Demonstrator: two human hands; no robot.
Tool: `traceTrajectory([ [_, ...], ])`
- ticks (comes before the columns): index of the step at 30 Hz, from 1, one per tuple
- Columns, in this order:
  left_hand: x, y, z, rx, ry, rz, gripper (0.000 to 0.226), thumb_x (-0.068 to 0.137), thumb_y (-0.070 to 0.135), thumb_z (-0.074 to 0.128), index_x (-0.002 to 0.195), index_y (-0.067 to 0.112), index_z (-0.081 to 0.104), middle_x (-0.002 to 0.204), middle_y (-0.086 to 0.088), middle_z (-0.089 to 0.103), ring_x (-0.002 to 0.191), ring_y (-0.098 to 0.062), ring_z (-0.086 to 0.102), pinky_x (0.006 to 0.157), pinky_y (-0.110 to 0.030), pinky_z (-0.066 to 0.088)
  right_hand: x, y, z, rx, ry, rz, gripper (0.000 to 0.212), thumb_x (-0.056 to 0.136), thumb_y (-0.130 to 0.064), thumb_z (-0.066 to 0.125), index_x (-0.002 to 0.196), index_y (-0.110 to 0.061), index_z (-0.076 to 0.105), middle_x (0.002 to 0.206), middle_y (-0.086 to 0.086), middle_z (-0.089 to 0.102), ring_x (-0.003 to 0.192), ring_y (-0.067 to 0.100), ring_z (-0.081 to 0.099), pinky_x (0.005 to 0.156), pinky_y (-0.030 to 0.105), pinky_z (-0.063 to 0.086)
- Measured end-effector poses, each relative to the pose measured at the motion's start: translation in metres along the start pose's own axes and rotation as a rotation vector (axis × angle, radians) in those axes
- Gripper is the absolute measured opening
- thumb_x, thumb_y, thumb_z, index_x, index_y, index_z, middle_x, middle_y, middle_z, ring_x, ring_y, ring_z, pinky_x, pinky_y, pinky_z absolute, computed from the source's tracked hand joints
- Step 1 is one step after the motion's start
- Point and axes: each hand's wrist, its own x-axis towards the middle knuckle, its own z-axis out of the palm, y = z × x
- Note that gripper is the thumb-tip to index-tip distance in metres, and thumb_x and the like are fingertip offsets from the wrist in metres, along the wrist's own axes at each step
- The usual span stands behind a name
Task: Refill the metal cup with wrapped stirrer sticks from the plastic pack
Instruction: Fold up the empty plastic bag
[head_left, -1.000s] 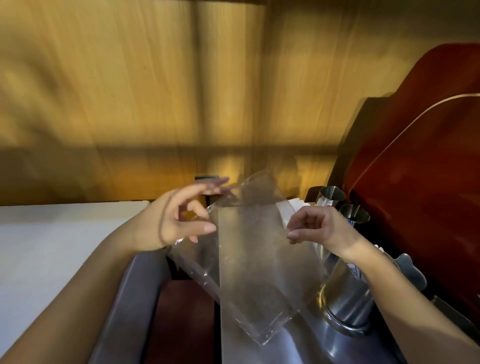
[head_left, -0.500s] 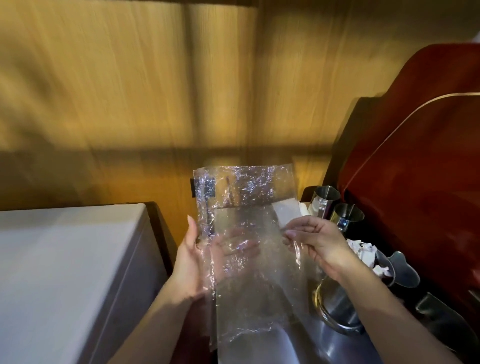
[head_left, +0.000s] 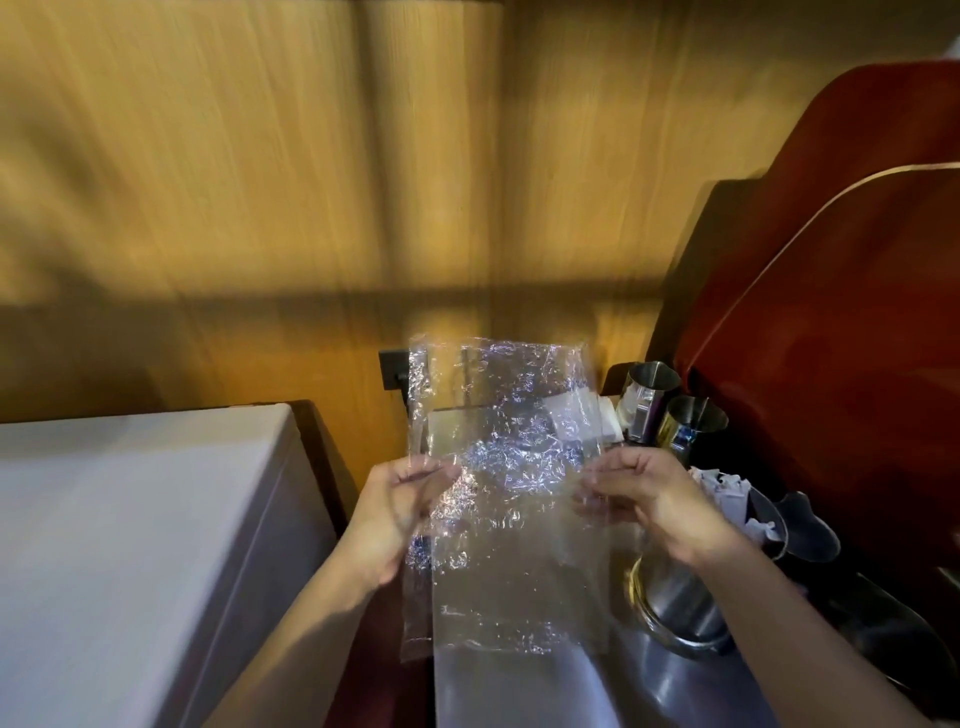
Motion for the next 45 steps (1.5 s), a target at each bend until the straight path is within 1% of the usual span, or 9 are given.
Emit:
traceTrajectory([
  [4,-0.006,0.008,-0.002,0.053,-0.033,0.060,0.014,0.087,0.002,0.055,0.083,0.004,0.069,0.084,0.005,0.077,0.088,-0.006,0.069,0.085,-0.057,0.046,0.002,0.003,-0.004,0.001,0.003,0.012,0.013,0.052,-0.017,0.079,0.060,-0.011,0.070,0.058,0.001,0.069,0.048,0.015,0.064,0.041,0.021,0.048],
  [9,-0.012,0.015,-0.004,0.101,-0.039,0.105,0.017,0.071,0.016,0.071,0.054,0.020,0.069,0.075,-0.020,0.066,0.072,-0.029,0.062,0.072,-0.050,0.047,0.006,0.005,-0.011,0.007,-0.009,0.003,0.028,0.043,-0.024,0.082,0.068,-0.014,0.075,0.063,0.003,0.073,0.053,0.014,0.065,0.046,0.024,0.052],
  [16,-0.015,0.022,-0.011,0.152,-0.089,0.258,0.023,0.080,-0.001,0.061,0.070,0.019,0.070,0.057,0.002,0.070,0.049,-0.011,0.061,0.044,-0.019,0.051,0.005,0.011,-0.025,0.183,-0.154,-0.016,0.019,0.062,0.001,0.067,0.077,-0.007,0.075,0.070,0.008,0.075,0.057,0.016,0.069,0.048,0.026,0.057],
  [23,-0.015,0.016,-0.016,0.134,-0.118,0.161,0.055,0.081,-0.021,0.036,0.057,0.016,0.070,0.066,-0.001,0.072,0.061,-0.012,0.065,0.056,-0.036,0.056,0.006,0.015,-0.032,0.192,-0.108,-0.062,0.042,0.070,0.026,0.044,0.054,-0.002,0.070,0.057,0.011,0.070,0.053,0.014,0.067,0.043,0.018,0.050],
  [28,-0.013,0.007,-0.017,0.145,-0.093,0.076,0.055,0.080,-0.023,0.033,0.046,0.012,0.059,0.054,0.003,0.062,0.051,-0.005,0.057,0.041,-0.017,0.046,0.002,0.015,-0.030,0.176,-0.193,-0.057,0.015,0.070,-0.004,0.060,0.080,0.006,0.065,0.073,0.013,0.071,0.059,0.022,0.065,0.052,0.028,0.052],
  [33,-0.009,-0.007,-0.024,-0.001,-0.136,-0.109,0.038,0.079,-0.022,0.030,0.067,0.011,0.046,0.105,-0.014,0.064,0.079,-0.034,0.061,0.042,-0.034,0.054,-0.003,0.010,-0.023,-0.217,-0.145,-0.081,0.029,0.070,0.009,0.068,0.085,-0.013,0.057,0.090,0.002,0.058,0.062,0.005,0.058,0.049,0.018,0.046],
  [37,-0.013,-0.010,-0.021,-0.144,-0.310,-0.293,0.009,0.076,0.015,0.050,0.080,0.012,0.042,0.105,-0.026,0.065,0.073,-0.036,0.064,0.066,-0.052,0.054,-0.005,0.003,-0.012,-0.255,-0.299,-0.107,0.036,0.069,0.016,0.061,0.087,-0.014,0.052,0.084,-0.004,0.057,0.064,0.002,0.057,0.056,0.023,0.045],
  [39,-0.016,-0.013,-0.014,0.079,-0.410,-0.298,0.026,0.082,0.033,0.057,0.095,0.012,0.049,0.101,-0.018,0.068,0.083,-0.029,0.064,0.086,-0.058,0.049,-0.006,-0.002,-0.003,-0.341,-0.391,-0.110,0.037,0.068,0.008,0.065,0.089,-0.022,0.056,0.082,-0.006,0.058,0.073,0.008,0.056,0.063,0.026,0.047],
  [45,-0.029,-0.036,0.031,0.297,-0.590,-0.245,0.029,0.074,-0.006,0.068,0.099,0.009,0.063,0.074,0.006,0.075,0.073,-0.006,0.068,0.065,-0.018,0.052,-0.002,-0.008,0.021,-0.461,-0.525,-0.076,0.067,0.070,0.012,0.062,0.113,-0.039,0.057,0.090,0.008,0.055,0.074,0.016,0.053,0.063,0.024,0.047],
])
